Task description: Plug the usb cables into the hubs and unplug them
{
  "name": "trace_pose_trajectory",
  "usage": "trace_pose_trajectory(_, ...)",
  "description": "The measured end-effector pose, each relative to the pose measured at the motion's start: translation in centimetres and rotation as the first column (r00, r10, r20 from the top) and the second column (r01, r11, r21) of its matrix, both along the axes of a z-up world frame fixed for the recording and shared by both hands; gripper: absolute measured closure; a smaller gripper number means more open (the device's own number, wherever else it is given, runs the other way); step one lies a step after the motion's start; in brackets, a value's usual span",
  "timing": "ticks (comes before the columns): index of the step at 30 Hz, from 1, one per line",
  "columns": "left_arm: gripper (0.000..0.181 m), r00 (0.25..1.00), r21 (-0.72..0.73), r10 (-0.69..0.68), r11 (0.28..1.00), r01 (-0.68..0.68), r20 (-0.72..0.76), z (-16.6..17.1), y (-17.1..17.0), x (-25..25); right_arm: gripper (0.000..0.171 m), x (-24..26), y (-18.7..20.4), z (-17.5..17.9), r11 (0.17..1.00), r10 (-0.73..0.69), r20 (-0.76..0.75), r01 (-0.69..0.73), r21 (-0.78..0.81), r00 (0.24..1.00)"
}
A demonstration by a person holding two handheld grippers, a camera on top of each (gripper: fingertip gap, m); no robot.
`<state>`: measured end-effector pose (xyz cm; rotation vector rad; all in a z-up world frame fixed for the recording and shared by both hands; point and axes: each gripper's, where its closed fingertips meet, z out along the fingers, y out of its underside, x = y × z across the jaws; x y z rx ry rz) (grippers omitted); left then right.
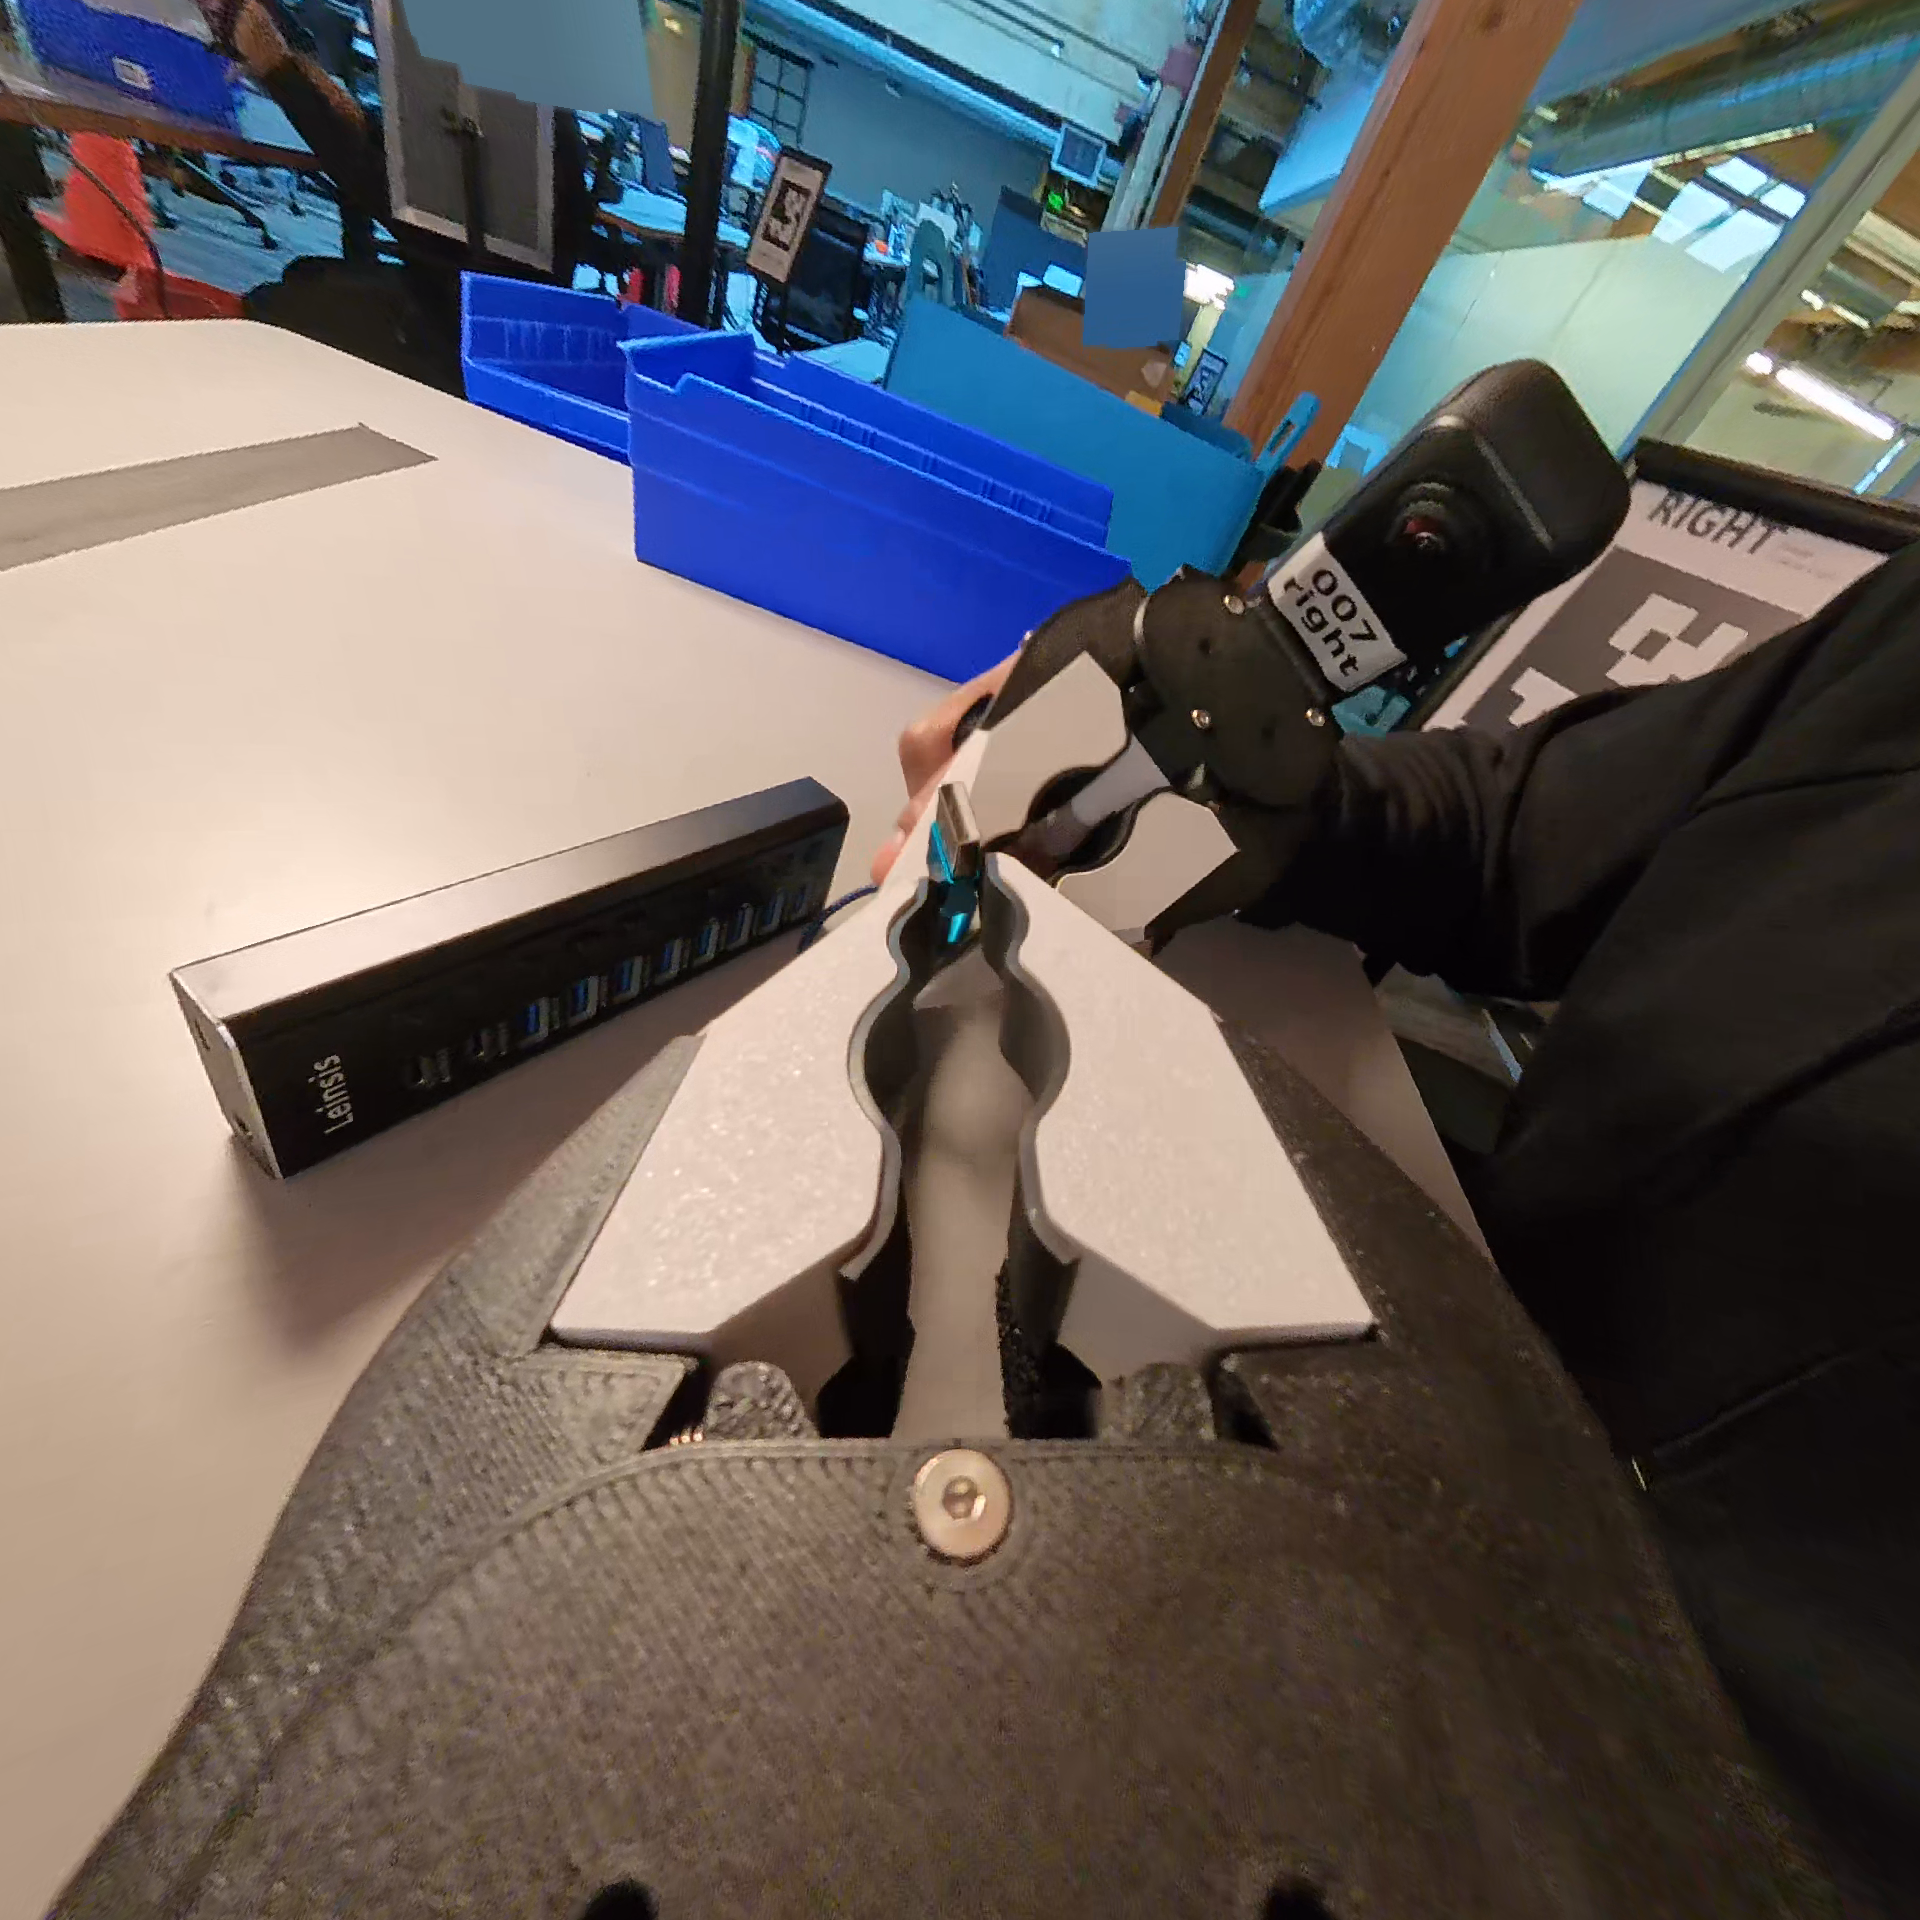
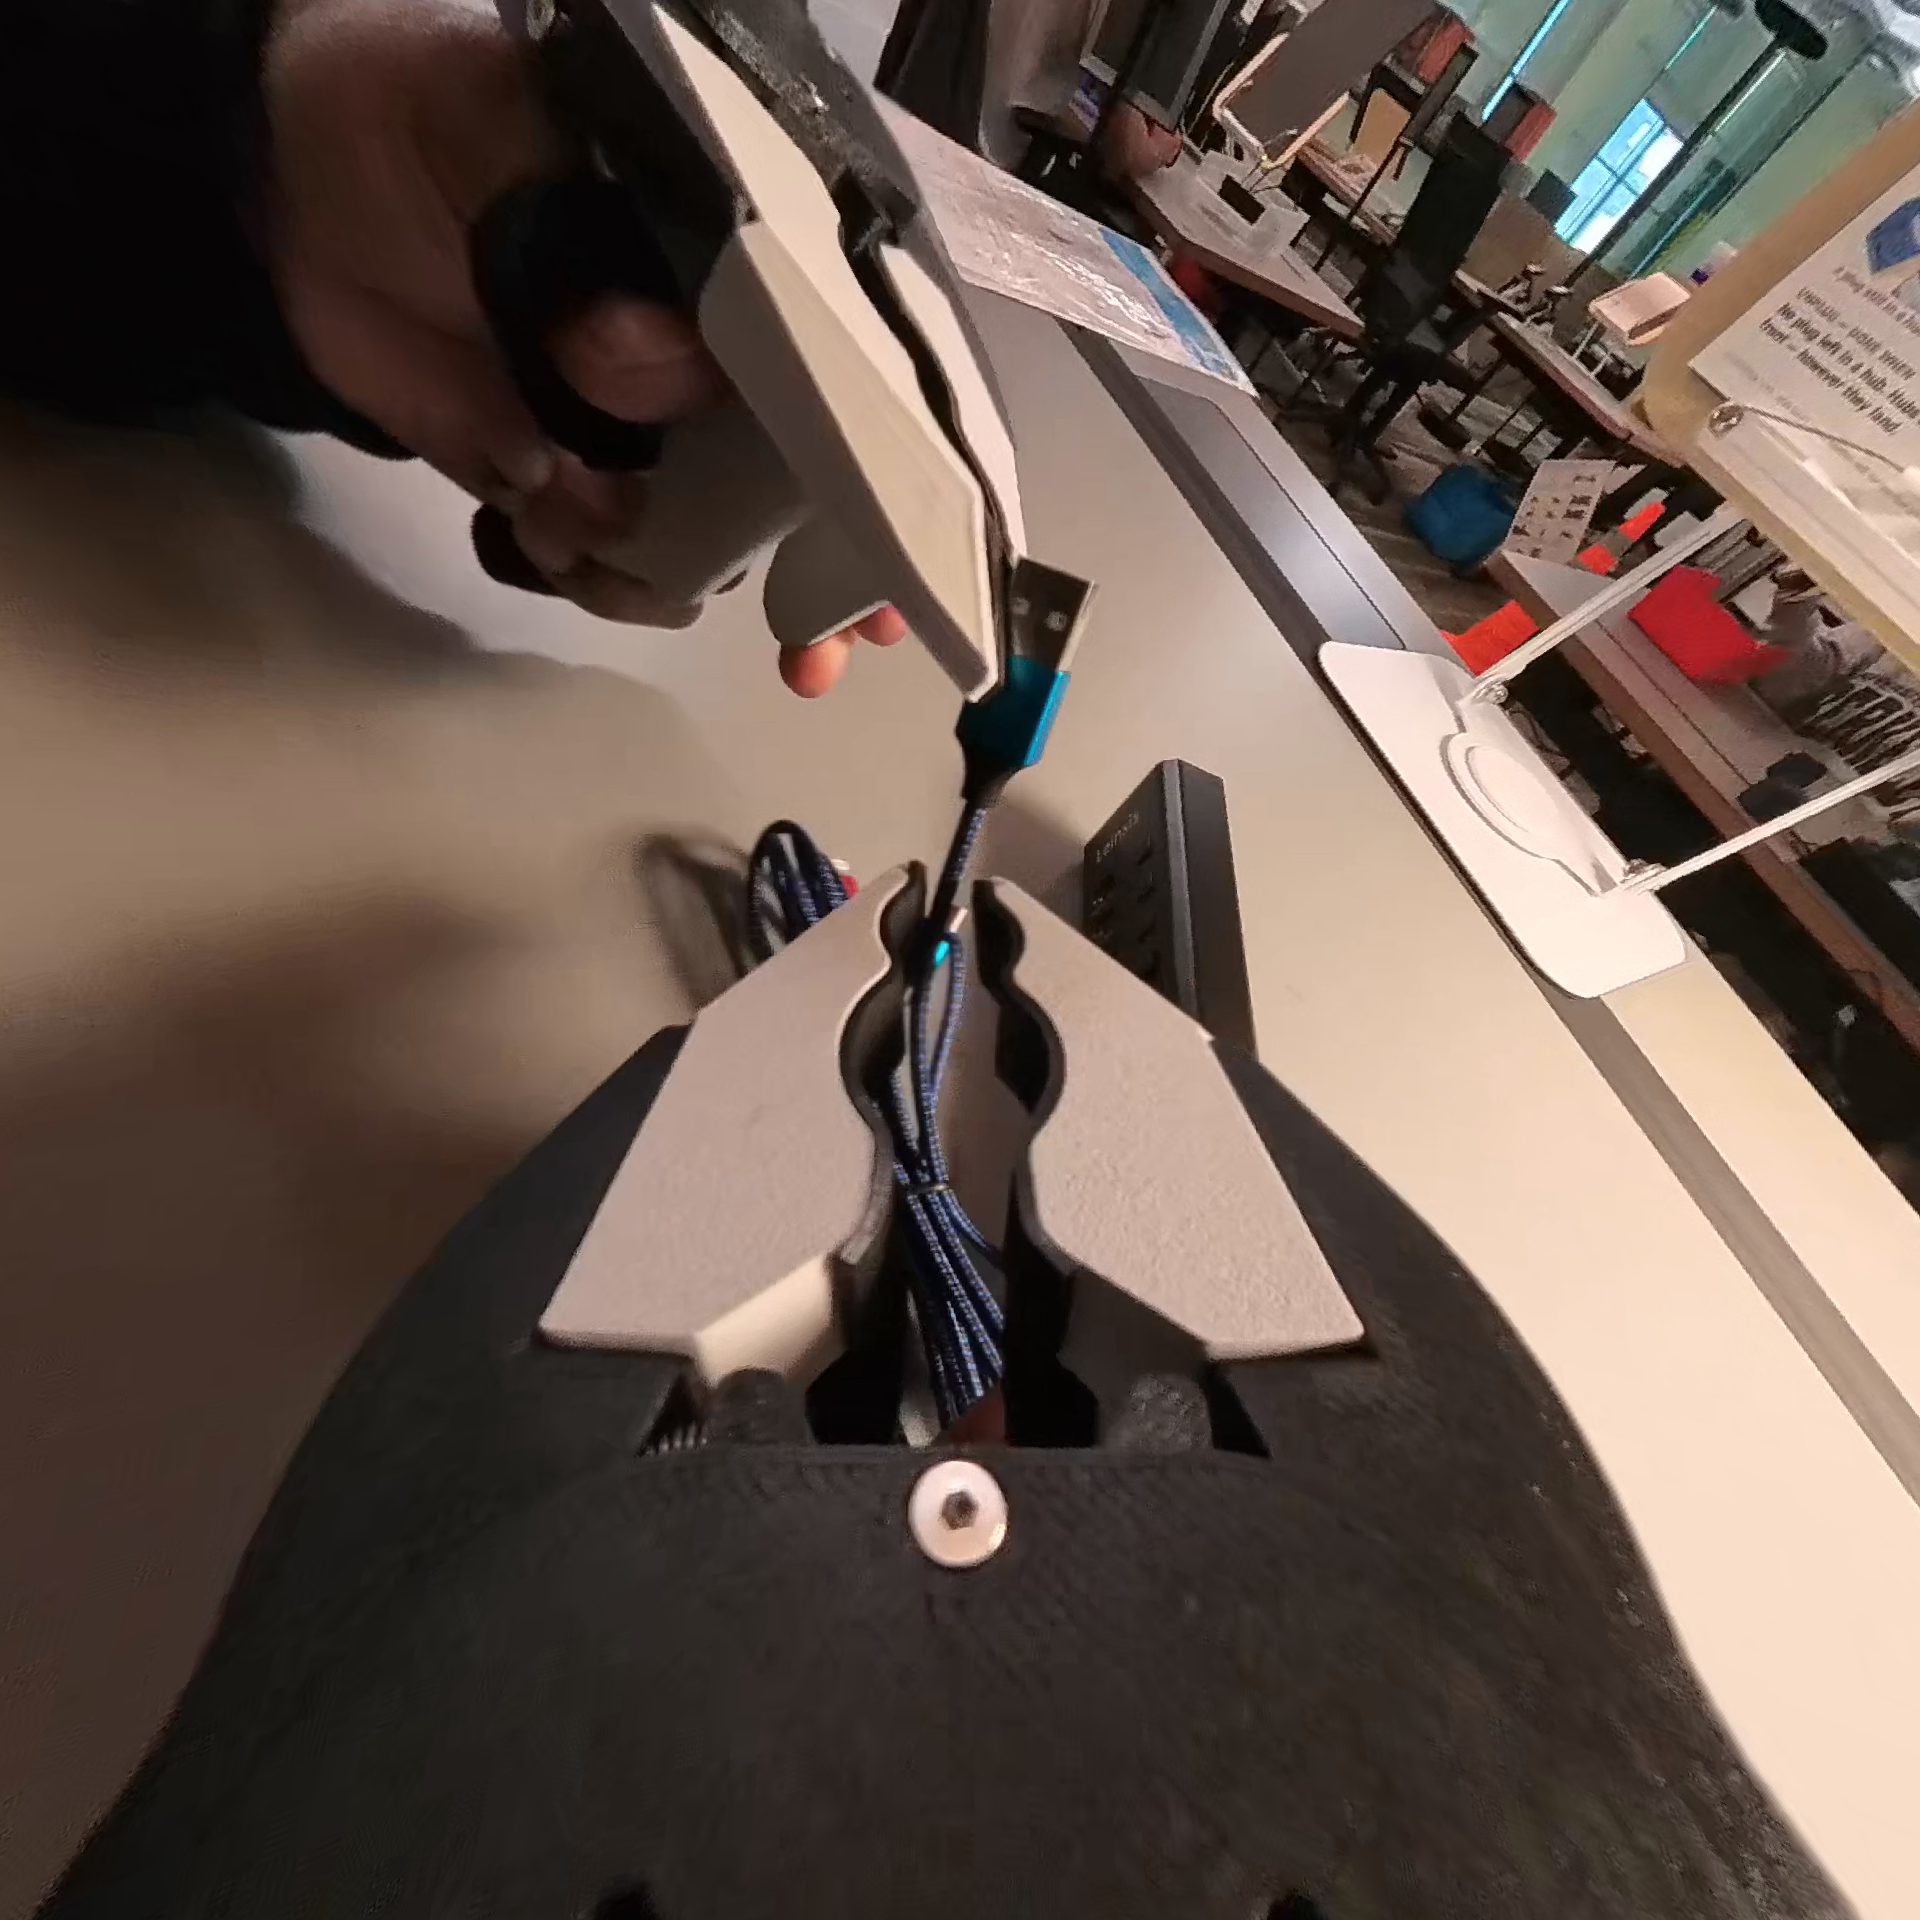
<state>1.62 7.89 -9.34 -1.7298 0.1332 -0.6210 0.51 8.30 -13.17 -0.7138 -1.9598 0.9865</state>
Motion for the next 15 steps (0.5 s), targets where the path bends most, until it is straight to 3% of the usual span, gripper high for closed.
trace_pose_trajectory(7, 0.167, 0.995, 0.030, 0.055, 0.998, -0.058, 0.089, 0.3, 0.6, -0.6, 0.168, -0.3, 0.5, 0.5, 0.984, -0.040, 0.081, 0.054, -0.167, 0.996)
trace_pose_trajectory(12, 0.149, 0.991, -0.004, 0.131, 0.991, -0.131, 0.016, -0.7, 1.2, -0.5, 0.169, -0.3, 0.5, 1.2, 0.921, -0.033, 0.192, 0.104, -0.376, 0.981)
trace_pose_trajectory(15, 0.149, 0.985, 0.010, 0.170, 0.985, -0.170, -0.014, -0.6, 1.5, -0.3, 0.169, -0.1, -0.3, 1.2, 0.898, -0.007, 0.226, 0.105, -0.428, 0.974)
